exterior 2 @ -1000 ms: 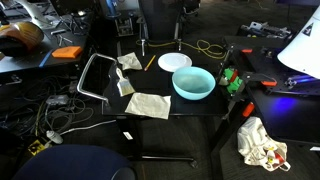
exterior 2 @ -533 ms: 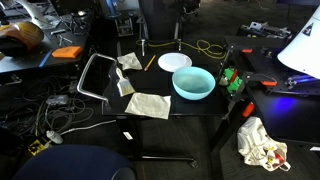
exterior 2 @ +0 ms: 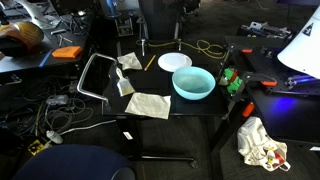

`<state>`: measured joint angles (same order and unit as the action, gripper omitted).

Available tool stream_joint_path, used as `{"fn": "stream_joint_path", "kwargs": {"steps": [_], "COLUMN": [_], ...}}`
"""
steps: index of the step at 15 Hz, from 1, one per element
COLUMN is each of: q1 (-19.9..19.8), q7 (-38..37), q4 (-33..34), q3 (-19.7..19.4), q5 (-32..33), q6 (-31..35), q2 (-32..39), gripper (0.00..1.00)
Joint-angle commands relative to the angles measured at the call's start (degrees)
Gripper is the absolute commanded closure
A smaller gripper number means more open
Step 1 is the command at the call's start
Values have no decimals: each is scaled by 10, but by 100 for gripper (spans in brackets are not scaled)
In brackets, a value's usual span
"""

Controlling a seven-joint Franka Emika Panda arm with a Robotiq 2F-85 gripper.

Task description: Put the pencil in the bowl

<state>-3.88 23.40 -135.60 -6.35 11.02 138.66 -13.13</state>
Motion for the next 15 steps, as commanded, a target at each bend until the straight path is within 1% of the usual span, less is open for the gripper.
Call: {"fn": "stream_joint_path", "kwargs": {"steps": [1, 5, 8, 9, 10, 12, 15], "q1": [22, 8, -8, -14, -12, -18, -20], "q7": [139, 275, 385, 407, 357, 385, 390], "q4": [42, 71, 81, 84, 66, 73, 77], "q3": [-29, -31, -24, -21, -17, -15, -14], "q5": [-58, -99, -140, -154, -129, -140, -140], "q6": [-2, 9, 31, 30, 22, 24, 24], "q2": [66, 132, 165, 174, 152, 168, 172], "gripper": [0, 0, 0, 0, 0, 0, 0]}}
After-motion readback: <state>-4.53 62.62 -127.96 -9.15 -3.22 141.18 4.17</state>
